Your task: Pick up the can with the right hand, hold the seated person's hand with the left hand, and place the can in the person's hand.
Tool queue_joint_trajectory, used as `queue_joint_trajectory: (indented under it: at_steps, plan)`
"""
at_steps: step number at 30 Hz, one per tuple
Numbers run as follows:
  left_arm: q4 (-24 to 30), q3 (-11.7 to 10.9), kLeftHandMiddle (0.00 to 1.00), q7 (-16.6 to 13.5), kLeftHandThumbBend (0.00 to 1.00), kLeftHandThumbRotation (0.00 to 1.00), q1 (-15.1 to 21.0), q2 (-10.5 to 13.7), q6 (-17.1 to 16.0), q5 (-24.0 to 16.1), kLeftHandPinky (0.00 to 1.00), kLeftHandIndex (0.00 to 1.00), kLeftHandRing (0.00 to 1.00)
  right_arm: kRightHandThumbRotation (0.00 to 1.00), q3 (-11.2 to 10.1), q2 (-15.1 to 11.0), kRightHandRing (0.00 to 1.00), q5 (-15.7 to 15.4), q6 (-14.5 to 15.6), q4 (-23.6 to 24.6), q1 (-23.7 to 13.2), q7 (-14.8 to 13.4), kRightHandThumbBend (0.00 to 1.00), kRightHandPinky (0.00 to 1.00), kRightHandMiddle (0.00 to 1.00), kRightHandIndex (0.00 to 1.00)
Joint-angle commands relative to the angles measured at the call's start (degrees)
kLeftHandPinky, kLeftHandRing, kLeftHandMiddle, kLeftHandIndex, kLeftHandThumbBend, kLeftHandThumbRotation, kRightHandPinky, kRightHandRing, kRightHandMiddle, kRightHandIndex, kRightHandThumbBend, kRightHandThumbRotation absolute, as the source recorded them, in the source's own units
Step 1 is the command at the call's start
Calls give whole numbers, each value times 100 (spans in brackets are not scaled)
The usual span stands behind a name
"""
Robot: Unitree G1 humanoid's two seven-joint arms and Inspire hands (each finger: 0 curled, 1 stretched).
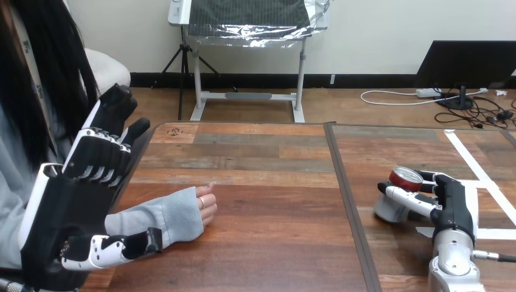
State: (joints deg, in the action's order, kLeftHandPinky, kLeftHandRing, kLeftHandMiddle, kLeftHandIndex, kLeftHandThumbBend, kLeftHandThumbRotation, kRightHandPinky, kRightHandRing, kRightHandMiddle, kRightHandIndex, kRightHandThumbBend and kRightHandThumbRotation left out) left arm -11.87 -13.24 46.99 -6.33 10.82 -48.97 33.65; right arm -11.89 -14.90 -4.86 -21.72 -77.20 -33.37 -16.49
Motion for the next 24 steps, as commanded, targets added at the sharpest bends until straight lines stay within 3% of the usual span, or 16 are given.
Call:
queue_joint_trajectory:
  at_steps: [1,13,24]
  plan:
    - [133,-41,100,-61,100,35,207,-5,-162,-77,92,96,100,0,20,69,47,13,-110,170,-235,-3,75,40,55,58]
    - [125,23,100,20,100,34,208,31,-41,40,94,97,100,0,110,61,48,-56,-248,208,-258,-54,76,42,54,58]
    - [9,-26,100,-43,100,34,249,-11,-150,-80,95,96,100,0,206,88,48,-106,-483,272,-269,-76,76,41,55,58]
